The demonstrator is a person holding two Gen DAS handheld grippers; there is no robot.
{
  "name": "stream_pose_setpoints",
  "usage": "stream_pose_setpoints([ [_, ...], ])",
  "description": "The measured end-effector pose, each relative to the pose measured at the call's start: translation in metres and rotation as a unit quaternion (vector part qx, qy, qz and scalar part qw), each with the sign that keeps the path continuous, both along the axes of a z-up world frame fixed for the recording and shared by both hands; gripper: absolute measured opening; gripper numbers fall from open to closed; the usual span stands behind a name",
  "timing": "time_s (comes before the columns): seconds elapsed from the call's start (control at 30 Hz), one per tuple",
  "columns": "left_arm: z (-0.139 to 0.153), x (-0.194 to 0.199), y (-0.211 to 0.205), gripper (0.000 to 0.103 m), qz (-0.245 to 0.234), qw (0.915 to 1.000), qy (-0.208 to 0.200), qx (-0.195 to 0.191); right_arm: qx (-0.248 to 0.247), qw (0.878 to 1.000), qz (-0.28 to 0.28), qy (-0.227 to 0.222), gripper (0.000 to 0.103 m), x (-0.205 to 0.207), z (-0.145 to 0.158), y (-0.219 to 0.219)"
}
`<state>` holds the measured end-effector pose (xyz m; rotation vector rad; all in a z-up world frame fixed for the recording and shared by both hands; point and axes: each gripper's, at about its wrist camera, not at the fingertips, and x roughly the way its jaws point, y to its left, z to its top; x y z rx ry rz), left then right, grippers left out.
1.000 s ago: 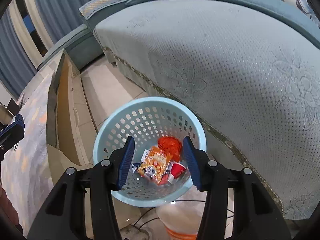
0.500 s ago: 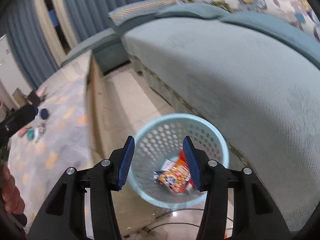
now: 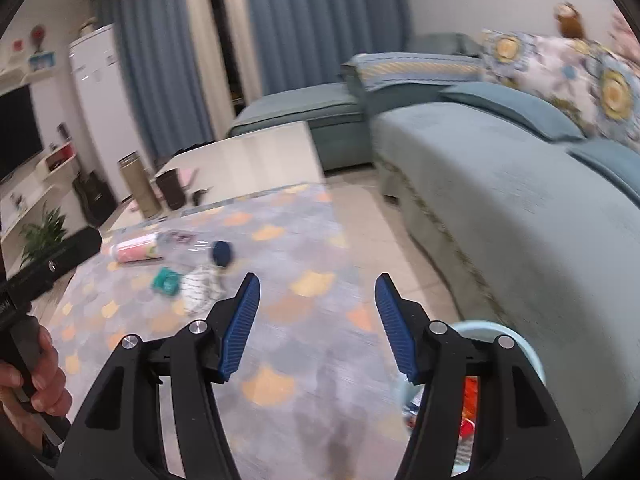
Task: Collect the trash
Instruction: 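Return both tools to the table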
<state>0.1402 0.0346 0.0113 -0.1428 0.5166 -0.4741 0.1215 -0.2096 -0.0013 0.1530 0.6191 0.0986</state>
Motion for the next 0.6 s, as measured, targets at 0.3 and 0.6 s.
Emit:
stream_pose_setpoints([
  [0.3,-0.073,0.043,0.082,0.089,0.107,0.9915,0.069,0.023,-0.028,0.996,0.082,0.032,0.052,0.072,-0.045,0.107],
  [0.6,-0.120,0.101,0.078,0.086,0.122,0.9789,0.152,0.063,-0.007,0.991,0.112,0.066,0.052,0.121,-0.098,0.139],
])
